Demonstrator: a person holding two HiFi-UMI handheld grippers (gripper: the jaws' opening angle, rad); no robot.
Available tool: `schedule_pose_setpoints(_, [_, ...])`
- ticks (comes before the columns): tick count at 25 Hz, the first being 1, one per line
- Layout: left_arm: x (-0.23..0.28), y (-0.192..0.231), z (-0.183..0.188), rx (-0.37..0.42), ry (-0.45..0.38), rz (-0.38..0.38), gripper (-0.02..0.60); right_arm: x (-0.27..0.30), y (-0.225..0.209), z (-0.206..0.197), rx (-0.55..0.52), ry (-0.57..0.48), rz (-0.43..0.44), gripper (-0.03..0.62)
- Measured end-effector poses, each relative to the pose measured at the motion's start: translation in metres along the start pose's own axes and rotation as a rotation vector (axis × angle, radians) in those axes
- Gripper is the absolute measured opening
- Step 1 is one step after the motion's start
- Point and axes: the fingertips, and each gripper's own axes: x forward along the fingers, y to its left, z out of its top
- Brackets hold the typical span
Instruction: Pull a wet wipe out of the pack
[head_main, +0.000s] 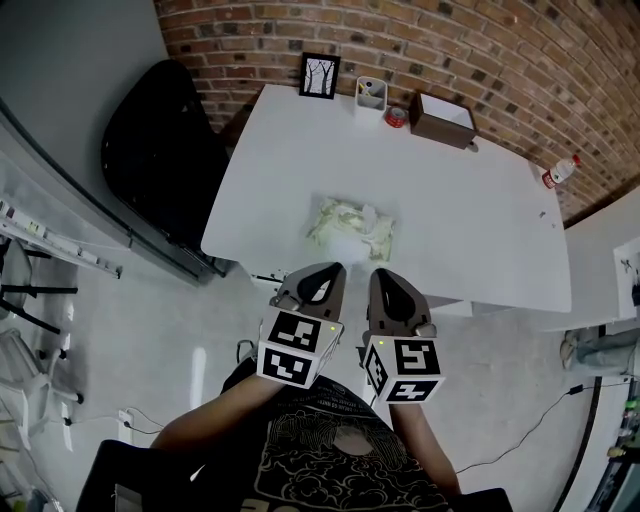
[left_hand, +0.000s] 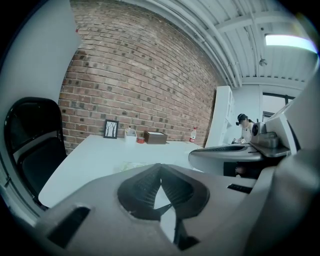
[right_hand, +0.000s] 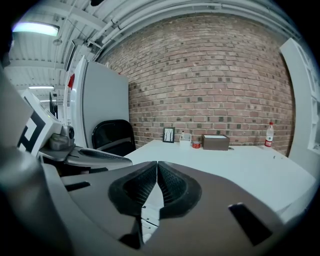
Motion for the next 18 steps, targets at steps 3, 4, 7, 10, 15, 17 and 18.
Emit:
schedule_pose_setpoints(3, [-0.0006,-0.0029,0.0005,0.002,-0.002,0.000,0.012,-0.0010,0.0005,-0.0003,-0.002,-0.001,0.006,0.020])
schedule_pose_setpoints(4, [-0.0003,-0.0037,0.0005,0.002,-0.002,0.000,0.012,-0.0009,0.0004,-0.0002,-0.003,-0.001,0.008,0.020])
schedule_pose_setpoints(7, [0.0008,-0.0043,0.0007,0.003,-0.001,0.001,0.012,0.0002,0.0003,-0.0001,-0.004,0.000,0.012,0.020])
schedule_pose_setpoints(10, [0.0032,-0.0045,0.0013,0.003,-0.002,0.003,0.012,0.0014,-0.0004,-0.0006,-0.005,0.000,0.015,0.020])
schedule_pose_setpoints(15, [0.0056,-0.0050,0.0022,0.000,-0.002,0.002,0.012,0.0022,-0.0018,-0.0018,-0.006,0.003,0.020,0.020])
schedule_pose_setpoints(17, [0.0062,-0.0033,0.0033,-0.004,-0.001,0.003,0.012,0.0034,-0.0022,-0.0004,-0.007,0.002,0.020,0.020])
schedule_pose_setpoints(18, [0.0064,-0.0024,0.0039,-0.005,-0.001,0.004,0.012,0.0041,-0.0024,0.0005,-0.007,0.002,0.020,0.020])
